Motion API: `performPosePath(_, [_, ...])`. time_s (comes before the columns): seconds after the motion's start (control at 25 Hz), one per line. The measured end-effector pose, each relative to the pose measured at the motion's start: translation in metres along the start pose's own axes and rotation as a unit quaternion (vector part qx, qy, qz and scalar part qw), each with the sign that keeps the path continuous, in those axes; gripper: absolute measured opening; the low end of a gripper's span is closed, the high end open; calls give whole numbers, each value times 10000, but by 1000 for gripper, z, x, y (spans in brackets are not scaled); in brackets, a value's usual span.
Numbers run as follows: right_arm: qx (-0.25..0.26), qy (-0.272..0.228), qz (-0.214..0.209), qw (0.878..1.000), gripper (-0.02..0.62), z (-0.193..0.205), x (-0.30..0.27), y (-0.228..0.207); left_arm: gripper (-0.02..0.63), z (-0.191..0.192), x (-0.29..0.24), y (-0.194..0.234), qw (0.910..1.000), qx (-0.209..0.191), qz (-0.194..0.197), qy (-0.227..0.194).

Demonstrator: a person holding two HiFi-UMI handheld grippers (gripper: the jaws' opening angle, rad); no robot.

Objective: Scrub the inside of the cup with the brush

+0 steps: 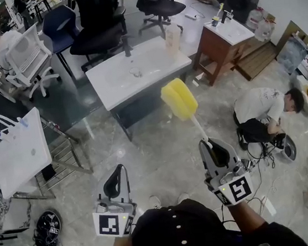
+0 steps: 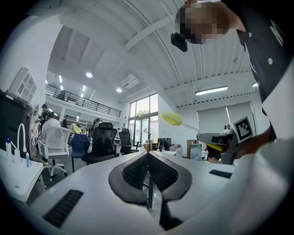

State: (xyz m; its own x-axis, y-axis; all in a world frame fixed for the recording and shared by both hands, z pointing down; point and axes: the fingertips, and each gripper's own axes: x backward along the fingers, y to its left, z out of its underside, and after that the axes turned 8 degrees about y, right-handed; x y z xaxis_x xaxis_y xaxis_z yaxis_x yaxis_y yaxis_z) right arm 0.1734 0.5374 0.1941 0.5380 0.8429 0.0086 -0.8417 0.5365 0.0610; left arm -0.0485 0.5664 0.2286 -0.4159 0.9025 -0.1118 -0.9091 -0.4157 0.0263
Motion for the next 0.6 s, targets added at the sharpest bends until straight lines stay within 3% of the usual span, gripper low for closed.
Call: performPosePath(0.6, [-176,50,378,9991,46,19,-30,27,26,11,-2,56,9994,-79,337,90])
